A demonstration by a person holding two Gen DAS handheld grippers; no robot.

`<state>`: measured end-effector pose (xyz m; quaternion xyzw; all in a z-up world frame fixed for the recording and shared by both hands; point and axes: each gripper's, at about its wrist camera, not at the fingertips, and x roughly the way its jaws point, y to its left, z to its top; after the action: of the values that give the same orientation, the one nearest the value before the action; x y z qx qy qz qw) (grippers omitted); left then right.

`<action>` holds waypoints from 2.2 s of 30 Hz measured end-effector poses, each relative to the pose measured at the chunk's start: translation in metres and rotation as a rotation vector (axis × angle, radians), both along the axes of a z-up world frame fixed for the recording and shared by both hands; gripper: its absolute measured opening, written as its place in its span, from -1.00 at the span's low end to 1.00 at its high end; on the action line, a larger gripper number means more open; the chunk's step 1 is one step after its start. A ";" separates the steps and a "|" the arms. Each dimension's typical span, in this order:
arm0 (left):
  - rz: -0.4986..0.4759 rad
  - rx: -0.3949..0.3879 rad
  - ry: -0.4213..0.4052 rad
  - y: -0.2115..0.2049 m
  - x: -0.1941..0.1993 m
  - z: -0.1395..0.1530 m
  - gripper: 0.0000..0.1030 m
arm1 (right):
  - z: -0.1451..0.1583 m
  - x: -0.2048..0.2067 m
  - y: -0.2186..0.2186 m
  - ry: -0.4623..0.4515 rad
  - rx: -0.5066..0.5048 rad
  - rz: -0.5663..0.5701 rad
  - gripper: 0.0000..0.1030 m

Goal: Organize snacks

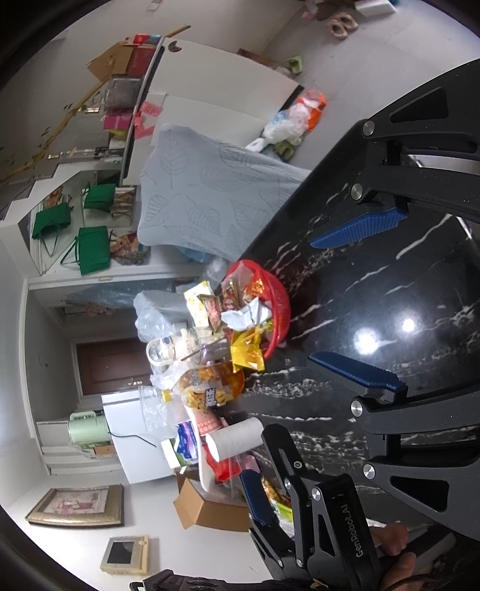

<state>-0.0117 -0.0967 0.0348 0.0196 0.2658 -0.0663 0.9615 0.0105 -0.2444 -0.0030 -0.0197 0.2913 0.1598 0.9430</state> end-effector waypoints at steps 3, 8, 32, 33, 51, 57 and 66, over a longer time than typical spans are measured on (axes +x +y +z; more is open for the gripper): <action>-0.002 -0.004 -0.004 0.001 -0.001 0.002 0.50 | 0.002 -0.002 0.001 -0.001 -0.004 0.002 0.14; -0.003 -0.009 -0.007 0.003 -0.002 0.003 0.50 | 0.003 -0.004 0.003 -0.003 -0.010 0.002 0.14; -0.004 -0.025 -0.024 0.004 -0.007 0.005 0.50 | 0.010 -0.010 0.009 -0.015 -0.034 0.001 0.20; -0.007 -0.026 -0.023 0.004 -0.007 0.005 0.50 | 0.010 -0.011 0.009 -0.015 -0.033 0.000 0.20; -0.032 -0.024 -0.024 -0.005 -0.009 0.004 0.50 | 0.009 -0.015 0.004 -0.021 -0.044 -0.016 0.20; -0.021 -0.007 -0.011 -0.007 -0.008 0.002 0.50 | 0.008 -0.019 0.002 -0.019 -0.047 -0.021 0.23; -0.026 0.004 0.011 -0.010 -0.005 -0.003 0.50 | 0.005 -0.021 -0.002 -0.011 -0.050 -0.051 0.29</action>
<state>-0.0167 -0.1071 0.0317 0.0244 0.2711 -0.0783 0.9590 -0.0105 -0.2461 0.0016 -0.0369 0.2904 0.1281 0.9476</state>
